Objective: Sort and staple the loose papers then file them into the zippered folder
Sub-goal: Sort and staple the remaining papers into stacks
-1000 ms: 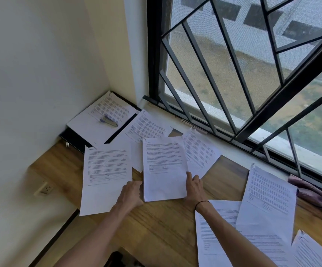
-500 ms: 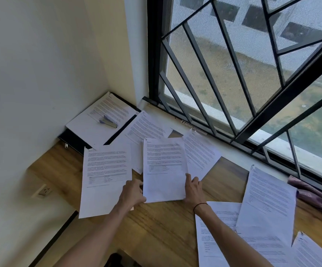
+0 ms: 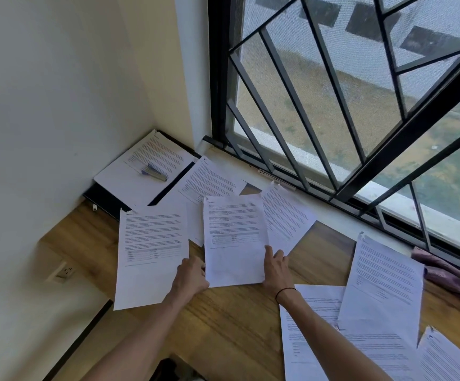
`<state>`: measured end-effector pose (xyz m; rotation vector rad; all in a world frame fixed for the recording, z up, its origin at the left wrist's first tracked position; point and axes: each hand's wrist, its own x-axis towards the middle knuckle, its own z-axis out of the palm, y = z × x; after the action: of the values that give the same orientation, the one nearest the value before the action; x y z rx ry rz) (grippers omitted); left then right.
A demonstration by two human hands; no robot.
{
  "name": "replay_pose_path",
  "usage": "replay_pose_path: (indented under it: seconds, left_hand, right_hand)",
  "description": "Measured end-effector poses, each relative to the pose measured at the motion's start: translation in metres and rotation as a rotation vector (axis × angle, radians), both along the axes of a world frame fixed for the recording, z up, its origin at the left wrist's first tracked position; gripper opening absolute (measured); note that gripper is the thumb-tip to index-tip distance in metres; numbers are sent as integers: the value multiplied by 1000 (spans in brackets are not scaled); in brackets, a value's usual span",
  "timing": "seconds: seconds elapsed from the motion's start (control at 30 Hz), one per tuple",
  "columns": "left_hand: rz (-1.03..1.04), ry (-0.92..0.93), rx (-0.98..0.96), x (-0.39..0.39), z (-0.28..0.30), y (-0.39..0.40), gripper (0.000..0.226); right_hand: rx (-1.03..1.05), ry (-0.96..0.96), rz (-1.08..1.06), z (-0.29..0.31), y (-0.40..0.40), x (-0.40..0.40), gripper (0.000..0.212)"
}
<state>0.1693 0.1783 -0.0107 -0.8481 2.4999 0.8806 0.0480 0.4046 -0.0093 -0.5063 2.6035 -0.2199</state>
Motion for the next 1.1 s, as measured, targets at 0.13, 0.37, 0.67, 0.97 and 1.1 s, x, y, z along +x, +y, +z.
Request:
replay_pose_path:
  seconds: [0.13,0.37,0.67,0.97,1.1]
  left_hand:
    - [11,-5,-6,3,-8,-4,15]
    - [15,35,8,0,14,-3,8]
    - [61,82,-15,-16,26,-20,13]
    - [229,177,-27,-47,40,-44,32]
    - [307,195,-6,-67,42,-69,30]
  right_hand:
    - [4,-4,2,1,-1,1,86]
    - [18,1,-10,1,0,-1,88]
    - [116,-43,23,10,-5,-12,129]
    - [-42,108,-95,20,-33,-38,99]
    - [-75,128,-101,19,-60,-54,88]
